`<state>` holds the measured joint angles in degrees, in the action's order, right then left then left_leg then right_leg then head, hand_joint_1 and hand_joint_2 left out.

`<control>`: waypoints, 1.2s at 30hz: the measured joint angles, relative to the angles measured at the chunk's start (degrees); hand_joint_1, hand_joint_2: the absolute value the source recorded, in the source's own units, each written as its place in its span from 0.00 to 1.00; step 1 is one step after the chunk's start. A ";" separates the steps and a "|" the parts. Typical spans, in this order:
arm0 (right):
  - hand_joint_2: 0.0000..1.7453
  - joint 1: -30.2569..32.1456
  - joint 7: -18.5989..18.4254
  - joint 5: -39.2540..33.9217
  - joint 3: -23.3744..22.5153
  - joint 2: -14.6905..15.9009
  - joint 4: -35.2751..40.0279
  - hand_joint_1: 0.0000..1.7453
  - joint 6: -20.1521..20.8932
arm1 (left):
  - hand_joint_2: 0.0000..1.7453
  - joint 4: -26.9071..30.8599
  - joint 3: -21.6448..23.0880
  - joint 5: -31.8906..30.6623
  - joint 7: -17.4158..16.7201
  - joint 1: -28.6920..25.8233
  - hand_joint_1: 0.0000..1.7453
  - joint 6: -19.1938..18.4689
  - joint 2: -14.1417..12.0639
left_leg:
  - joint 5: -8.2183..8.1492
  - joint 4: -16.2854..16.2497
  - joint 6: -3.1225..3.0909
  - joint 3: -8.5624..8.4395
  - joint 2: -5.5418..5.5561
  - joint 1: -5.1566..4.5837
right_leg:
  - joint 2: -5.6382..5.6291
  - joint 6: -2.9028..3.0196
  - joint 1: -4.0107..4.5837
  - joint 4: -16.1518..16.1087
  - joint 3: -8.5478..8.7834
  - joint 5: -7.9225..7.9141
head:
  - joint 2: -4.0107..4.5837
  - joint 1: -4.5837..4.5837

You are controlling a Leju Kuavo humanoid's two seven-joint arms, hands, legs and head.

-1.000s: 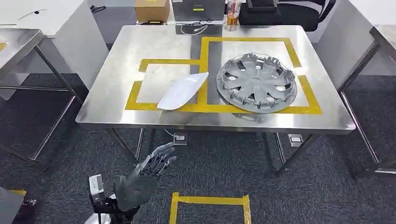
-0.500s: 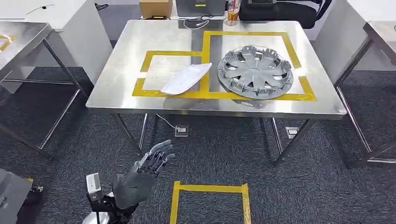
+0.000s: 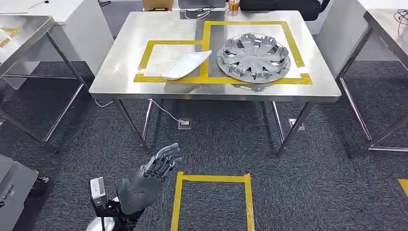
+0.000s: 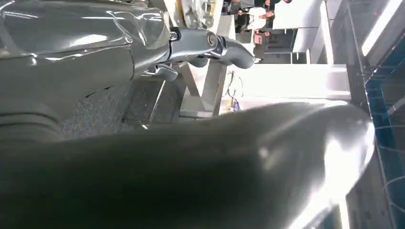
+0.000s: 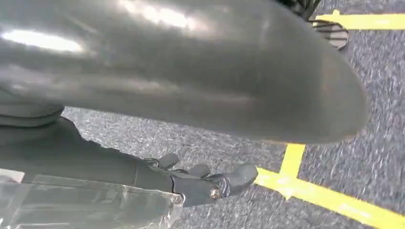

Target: Take the parts from the cabinet and place them on the table.

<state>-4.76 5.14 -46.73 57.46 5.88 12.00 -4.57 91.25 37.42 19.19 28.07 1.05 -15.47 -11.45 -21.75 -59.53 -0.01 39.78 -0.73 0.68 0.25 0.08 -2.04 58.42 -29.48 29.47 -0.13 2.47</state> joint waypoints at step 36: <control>0.00 0.99 1.01 -0.09 -0.59 0.70 0.37 0.00 0.13 | 0.00 -8.99 1.07 -9.69 -3.85 0.80 0.00 12.16 -0.24 | -8.45 -14.71 1.22 1.54 0.48 0.31 | -0.06 0.28 0.32 -0.68 -3.71 -4.06 | 0.00 -0.04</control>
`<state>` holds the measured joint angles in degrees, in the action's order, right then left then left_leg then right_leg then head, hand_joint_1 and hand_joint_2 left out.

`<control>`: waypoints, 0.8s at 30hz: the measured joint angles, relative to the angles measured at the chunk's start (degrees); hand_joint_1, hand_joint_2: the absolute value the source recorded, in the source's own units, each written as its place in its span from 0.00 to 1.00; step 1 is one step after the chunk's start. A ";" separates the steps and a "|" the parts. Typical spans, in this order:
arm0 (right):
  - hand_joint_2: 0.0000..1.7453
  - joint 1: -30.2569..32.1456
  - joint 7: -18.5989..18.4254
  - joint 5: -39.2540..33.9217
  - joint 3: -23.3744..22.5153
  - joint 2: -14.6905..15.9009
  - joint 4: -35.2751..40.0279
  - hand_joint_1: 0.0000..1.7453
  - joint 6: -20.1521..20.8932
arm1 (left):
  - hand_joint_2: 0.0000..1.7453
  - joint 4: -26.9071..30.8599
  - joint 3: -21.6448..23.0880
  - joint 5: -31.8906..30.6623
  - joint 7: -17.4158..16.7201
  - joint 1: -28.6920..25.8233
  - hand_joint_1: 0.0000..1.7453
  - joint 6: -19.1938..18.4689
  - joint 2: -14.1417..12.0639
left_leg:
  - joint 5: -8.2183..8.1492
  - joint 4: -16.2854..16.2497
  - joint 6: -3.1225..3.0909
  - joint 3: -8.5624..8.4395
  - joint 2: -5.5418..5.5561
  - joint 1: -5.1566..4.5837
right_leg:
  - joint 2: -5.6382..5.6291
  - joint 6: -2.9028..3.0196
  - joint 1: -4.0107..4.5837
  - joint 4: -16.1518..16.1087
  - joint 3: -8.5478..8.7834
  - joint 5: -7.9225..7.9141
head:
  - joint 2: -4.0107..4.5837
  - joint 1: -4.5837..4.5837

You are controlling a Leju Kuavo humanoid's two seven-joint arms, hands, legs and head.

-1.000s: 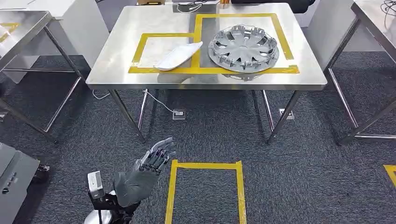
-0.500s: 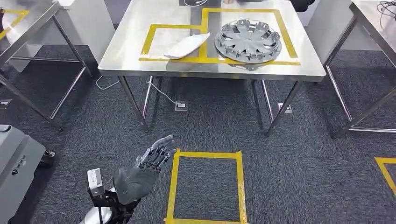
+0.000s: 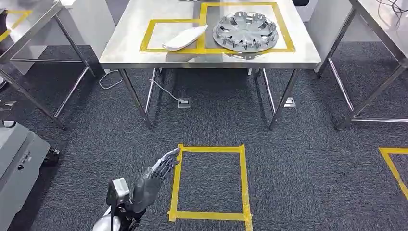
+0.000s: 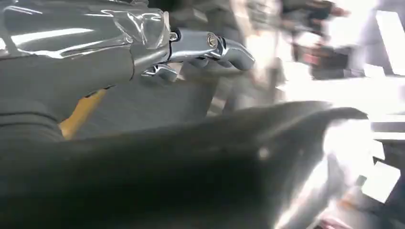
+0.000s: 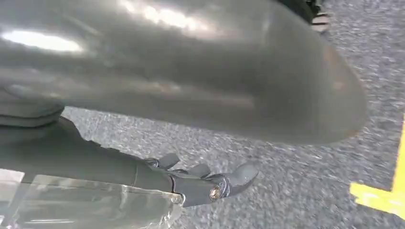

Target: Take the parts from the cabinet and place them on the table.

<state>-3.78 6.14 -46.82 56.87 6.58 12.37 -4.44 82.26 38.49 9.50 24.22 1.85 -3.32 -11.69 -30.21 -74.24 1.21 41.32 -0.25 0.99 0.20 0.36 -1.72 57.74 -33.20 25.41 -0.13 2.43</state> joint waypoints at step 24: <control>0.00 0.79 -0.79 -1.97 0.02 -0.48 0.00 0.00 -0.20 | 0.00 -53.51 -0.37 -4.65 -8.26 6.46 0.00 13.15 5.95 | 13.43 17.25 -1.95 -1.79 -0.15 -1.26 | -0.02 -0.55 0.14 -0.78 5.36 4.38 | 0.00 -0.30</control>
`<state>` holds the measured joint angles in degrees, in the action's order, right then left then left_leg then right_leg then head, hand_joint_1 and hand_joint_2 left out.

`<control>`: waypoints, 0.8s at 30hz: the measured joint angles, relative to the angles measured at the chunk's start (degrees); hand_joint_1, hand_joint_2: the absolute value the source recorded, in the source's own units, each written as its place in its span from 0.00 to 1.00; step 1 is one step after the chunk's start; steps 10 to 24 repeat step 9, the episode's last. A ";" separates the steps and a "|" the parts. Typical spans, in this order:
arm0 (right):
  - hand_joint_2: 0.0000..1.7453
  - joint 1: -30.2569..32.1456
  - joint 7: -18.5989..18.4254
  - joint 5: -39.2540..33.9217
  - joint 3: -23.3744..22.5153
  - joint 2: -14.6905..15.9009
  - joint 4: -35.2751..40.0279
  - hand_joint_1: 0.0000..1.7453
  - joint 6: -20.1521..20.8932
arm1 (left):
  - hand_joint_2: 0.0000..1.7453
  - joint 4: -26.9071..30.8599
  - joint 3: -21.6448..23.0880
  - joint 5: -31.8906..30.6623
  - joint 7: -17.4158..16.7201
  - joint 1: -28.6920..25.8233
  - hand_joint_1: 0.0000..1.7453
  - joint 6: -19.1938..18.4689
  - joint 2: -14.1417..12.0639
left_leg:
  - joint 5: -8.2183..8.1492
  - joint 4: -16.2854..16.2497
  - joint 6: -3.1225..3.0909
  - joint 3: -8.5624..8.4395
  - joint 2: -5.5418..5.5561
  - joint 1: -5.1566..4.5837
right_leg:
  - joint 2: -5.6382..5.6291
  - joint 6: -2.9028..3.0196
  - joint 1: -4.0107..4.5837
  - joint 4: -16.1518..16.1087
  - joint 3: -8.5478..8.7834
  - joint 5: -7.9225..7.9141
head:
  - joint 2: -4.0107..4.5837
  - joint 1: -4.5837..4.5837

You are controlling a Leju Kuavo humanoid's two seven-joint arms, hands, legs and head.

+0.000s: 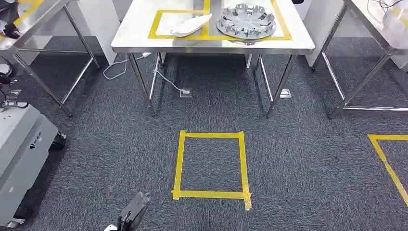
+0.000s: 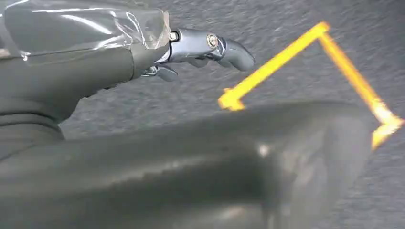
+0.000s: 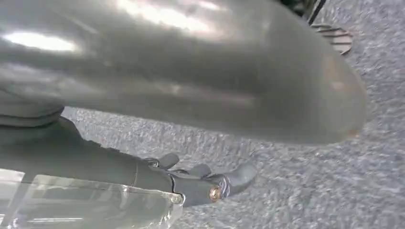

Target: Take the parts from the cabinet and place them on the table.

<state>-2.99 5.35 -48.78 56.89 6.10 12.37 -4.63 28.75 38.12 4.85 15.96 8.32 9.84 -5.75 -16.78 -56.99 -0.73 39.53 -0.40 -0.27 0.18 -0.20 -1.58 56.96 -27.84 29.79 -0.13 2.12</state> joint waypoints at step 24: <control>0.00 -0.13 -0.66 -0.33 0.00 -0.42 0.00 0.00 -0.11 | 0.00 -6.46 -0.42 1.03 -3.11 0.26 0.00 -0.02 0.39 | -9.16 -11.81 2.12 -5.79 0.26 1.65 | 0.29 -0.06 -0.24 0.37 -8.77 -7.71 | 0.00 0.11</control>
